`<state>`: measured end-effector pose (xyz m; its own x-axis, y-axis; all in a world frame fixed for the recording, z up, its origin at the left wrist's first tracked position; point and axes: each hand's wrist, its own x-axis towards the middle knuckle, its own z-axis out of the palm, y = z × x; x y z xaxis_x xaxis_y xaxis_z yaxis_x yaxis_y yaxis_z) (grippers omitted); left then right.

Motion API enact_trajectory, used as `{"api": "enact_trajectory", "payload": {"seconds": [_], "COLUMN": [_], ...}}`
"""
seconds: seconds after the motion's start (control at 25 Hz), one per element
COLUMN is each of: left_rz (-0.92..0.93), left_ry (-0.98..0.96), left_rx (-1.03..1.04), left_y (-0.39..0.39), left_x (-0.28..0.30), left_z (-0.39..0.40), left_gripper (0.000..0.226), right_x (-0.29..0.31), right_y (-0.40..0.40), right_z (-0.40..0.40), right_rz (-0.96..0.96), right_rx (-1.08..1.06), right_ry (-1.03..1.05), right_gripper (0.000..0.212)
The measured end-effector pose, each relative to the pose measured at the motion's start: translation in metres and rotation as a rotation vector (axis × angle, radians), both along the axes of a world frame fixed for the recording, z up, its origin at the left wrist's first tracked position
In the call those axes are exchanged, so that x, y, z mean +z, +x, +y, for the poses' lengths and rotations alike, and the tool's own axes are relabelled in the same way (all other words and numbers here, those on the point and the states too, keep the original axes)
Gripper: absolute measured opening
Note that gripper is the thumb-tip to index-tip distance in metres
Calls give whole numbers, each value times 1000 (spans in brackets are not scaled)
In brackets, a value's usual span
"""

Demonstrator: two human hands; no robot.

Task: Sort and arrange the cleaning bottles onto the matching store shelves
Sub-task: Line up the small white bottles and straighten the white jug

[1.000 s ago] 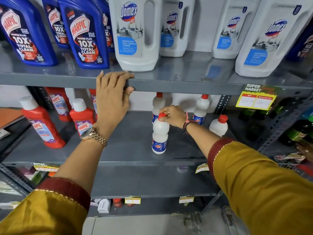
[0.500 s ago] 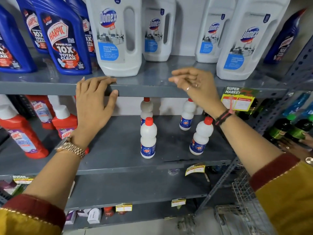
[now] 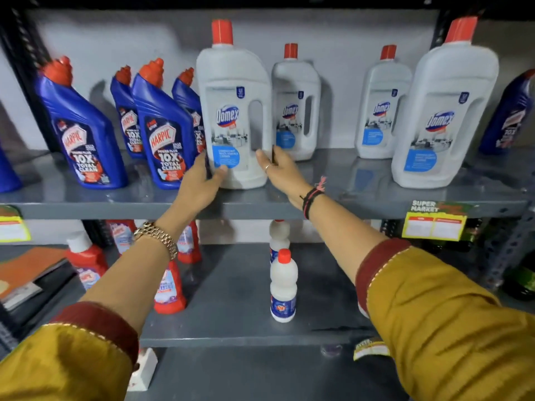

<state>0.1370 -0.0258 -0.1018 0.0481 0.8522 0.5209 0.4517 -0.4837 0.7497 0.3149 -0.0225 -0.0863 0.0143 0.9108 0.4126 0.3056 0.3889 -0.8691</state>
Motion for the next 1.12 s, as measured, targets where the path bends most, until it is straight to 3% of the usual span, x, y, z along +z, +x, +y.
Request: {"api": "enact_trajectory", "payload": {"seconds": [0.12, 0.32, 0.64, 0.92, 1.12], "left_rz": [-81, -77, -73, -58, -188], "left_ry": [-117, -124, -173, -209, -222], "left_rx": [20, 70, -96, -112, -172], "left_y": [-1, 11, 70, 97, 100], "left_x": [8, 12, 19, 18, 16], "left_z": [8, 12, 11, 12, 5], "left_gripper": [34, 34, 36, 41, 41], "right_x": [1, 3, 5, -5, -7], "right_y": [-5, 17, 84, 114, 116], "right_z": [6, 0, -17, -13, -12], "right_rz": [50, 29, 30, 62, 81], "right_rx": [0, -7, -111, -132, -95], "right_ry": [-64, -51, -38, -23, -38], "right_gripper": [37, 35, 32, 58, 78]}}
